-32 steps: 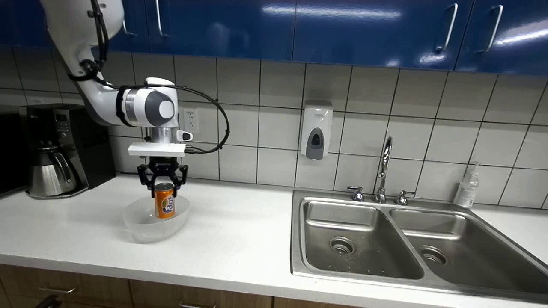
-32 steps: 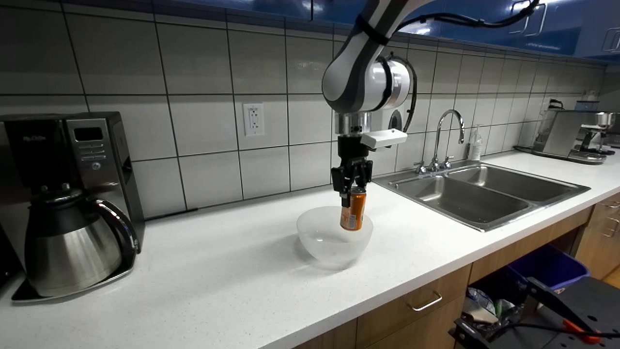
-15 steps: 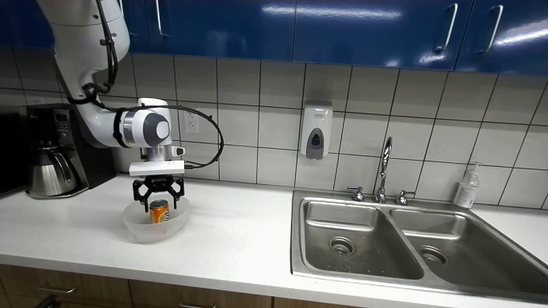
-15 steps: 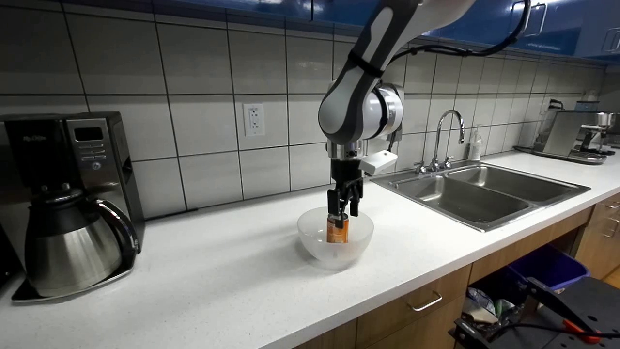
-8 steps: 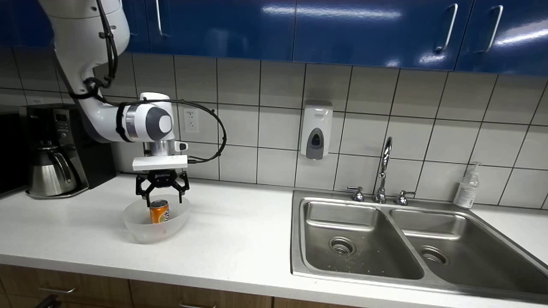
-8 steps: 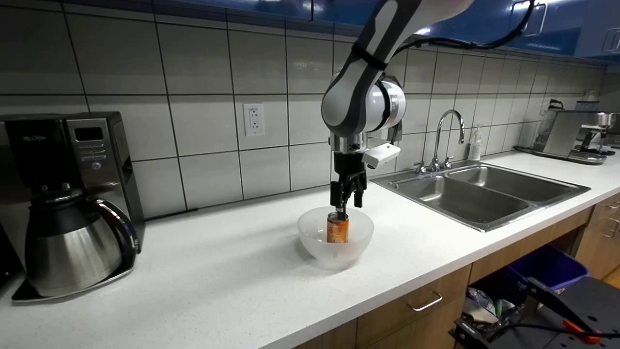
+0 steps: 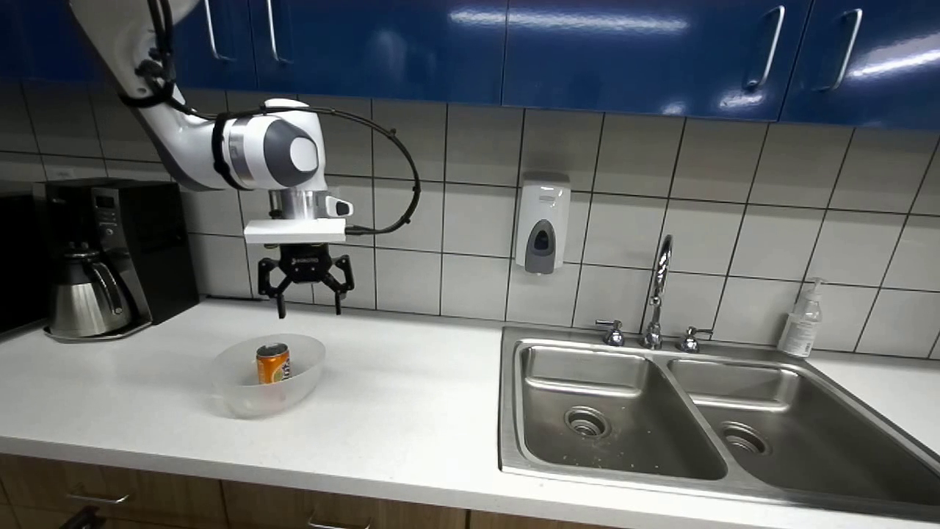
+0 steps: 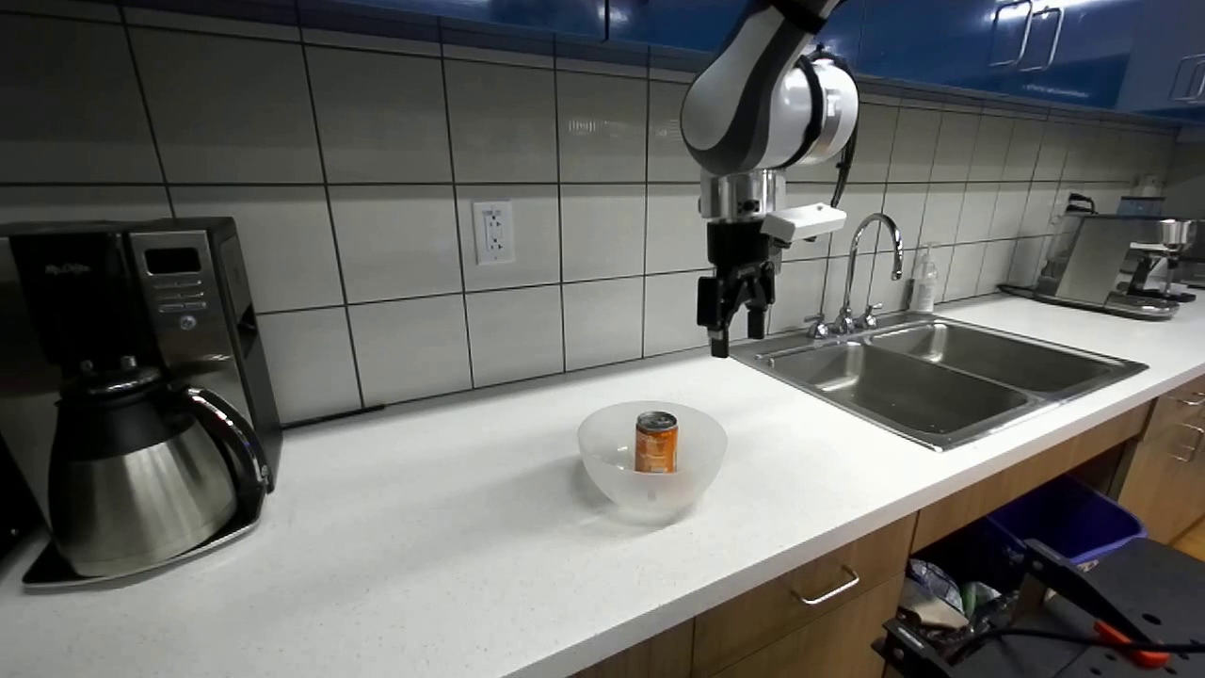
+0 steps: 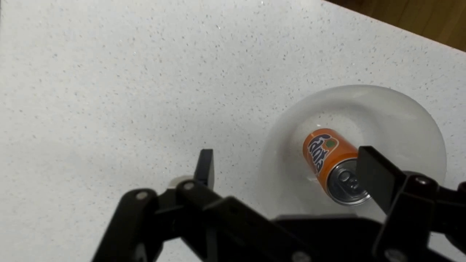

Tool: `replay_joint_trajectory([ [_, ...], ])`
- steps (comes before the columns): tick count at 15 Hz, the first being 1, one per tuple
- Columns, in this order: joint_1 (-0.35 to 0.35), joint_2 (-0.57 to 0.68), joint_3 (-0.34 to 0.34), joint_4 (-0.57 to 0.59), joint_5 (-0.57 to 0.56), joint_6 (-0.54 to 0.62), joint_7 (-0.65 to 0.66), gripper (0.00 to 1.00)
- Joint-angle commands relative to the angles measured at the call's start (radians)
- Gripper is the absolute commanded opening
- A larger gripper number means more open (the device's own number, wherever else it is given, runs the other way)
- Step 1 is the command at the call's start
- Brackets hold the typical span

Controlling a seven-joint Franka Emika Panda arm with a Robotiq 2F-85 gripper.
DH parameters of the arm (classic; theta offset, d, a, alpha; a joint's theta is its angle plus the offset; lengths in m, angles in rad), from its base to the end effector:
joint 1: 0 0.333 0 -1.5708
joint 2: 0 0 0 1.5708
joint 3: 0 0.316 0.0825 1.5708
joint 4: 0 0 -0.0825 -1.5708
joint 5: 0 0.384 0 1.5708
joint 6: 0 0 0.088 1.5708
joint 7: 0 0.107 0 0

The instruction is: Pick up the orange fanta can and put it in the clear bowl

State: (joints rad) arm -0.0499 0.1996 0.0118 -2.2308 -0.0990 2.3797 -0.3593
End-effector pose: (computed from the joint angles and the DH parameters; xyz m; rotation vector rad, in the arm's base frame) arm 0.5387 -0.0215 0.2780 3.0274 0.6049 -0.0961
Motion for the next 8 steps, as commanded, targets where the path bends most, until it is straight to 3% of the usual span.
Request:
replay_joint_trajectory([
  [1, -0.009, -0.131, -0.023, -0.099, 0.012, -0.063, 0.042, 1.00],
  [4, -0.008, -0.192, -0.045, -0.150, 0.011, -0.100, 0.076, 1.00],
  [5, -0.002, -0.121, -0.042, -0.096, 0.001, -0.067, 0.043, 1.00],
  [8, -0.002, -0.128, -0.044, -0.105, 0.001, -0.068, 0.046, 1.00],
])
